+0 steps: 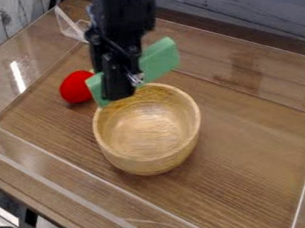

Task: Put the green block in the brown bowl

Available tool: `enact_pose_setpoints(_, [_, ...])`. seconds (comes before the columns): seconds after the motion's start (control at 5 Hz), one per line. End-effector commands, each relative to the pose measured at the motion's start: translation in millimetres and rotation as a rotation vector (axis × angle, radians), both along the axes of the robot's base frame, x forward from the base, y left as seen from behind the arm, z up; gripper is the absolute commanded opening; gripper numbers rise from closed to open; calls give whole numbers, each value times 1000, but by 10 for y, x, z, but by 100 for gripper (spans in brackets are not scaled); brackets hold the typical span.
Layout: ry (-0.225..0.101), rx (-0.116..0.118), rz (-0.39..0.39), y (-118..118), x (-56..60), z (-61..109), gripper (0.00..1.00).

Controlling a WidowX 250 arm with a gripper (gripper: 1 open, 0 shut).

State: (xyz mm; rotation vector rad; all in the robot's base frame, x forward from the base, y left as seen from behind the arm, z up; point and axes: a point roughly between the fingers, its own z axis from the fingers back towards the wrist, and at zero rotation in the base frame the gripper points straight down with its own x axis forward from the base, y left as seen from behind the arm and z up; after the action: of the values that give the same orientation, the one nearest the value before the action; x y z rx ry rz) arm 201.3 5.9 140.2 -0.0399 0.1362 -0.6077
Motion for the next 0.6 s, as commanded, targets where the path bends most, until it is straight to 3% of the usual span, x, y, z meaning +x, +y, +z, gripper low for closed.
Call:
enact_pose_setpoints(0.0, [-46, -12, -50, -158, 28, 21, 0])
enact_pose_setpoints(0.2, [-53, -24, -80, -317, 91, 21, 0])
enact_pose_setpoints(0.4, [-58, -34, -8, -316, 181, 34, 0])
